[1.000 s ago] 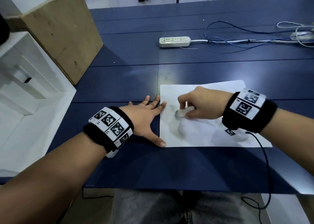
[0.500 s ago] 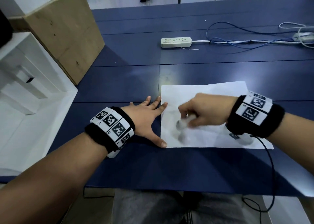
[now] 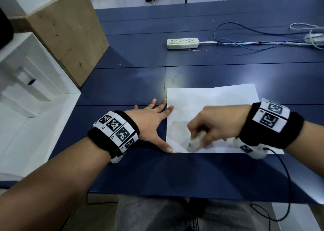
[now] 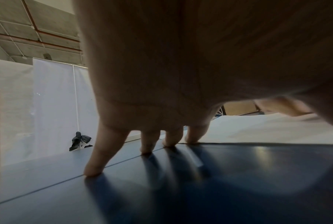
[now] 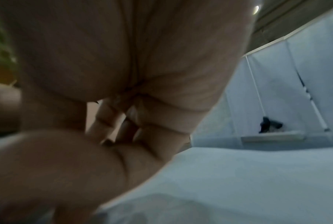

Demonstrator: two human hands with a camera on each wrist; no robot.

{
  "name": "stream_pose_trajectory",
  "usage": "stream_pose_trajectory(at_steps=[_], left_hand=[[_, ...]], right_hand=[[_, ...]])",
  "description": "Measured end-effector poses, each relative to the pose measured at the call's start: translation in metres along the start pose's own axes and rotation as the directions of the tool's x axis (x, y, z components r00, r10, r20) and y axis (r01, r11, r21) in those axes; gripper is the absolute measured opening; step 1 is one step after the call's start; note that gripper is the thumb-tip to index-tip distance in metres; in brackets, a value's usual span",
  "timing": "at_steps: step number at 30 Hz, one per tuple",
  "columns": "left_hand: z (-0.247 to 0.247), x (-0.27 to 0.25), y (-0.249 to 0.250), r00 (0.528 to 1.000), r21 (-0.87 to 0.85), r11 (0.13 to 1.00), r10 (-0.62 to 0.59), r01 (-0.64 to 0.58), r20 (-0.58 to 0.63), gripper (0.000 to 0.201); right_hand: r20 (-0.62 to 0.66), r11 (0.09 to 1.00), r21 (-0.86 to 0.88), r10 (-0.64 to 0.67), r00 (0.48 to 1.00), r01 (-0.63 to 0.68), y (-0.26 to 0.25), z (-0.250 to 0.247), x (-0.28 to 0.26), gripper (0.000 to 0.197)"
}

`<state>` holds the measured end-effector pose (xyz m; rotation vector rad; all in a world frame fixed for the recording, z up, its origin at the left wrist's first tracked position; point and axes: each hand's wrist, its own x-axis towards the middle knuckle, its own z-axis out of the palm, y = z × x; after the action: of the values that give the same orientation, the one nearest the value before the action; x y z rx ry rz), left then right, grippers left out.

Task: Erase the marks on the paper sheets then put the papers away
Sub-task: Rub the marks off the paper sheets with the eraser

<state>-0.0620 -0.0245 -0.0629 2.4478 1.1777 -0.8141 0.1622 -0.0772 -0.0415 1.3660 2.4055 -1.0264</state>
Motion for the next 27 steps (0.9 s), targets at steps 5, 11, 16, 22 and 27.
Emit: stream_pose_trajectory(at_steps=[5,11,16,22,27], left_hand=[[0.000,0.000,0.001,1.000,-0.021,1.000,0.021,-0.021,-0.009,0.142],[-0.002,0.000,0.002,1.000,-0.020,1.000,0.021,-0.021,-0.006,0.142],[-0.001,0.002,0.001,1.000,-0.007,1.000,0.007,-0.007,0.026,0.142],[-0.004,0.000,0.003,0.999,0.001,1.000,0.003,-0.003,0.039,0.141],[-0.004,0.000,0.003,0.999,-0.003,1.000,0.003,-0.003,0.034,0.142]], right_hand=[[-0.077,0.998,-0.013,0.058,0.995,-0.059,0.008,-0.008,0.008,0.016],[-0.287,0.984,-0.081,0.127,0.949,-0.156,0.021,-0.020,0.014,0.011],[-0.005,1.000,-0.021,0.020,1.000,-0.020,0.005,0.000,0.003,0.017],[-0.379,0.961,-0.099,0.205,0.902,-0.260,0.020,-0.024,0.017,0.014],[-0.043,1.000,-0.010,0.006,0.999,-0.006,0.006,-0.003,0.003,0.015]])
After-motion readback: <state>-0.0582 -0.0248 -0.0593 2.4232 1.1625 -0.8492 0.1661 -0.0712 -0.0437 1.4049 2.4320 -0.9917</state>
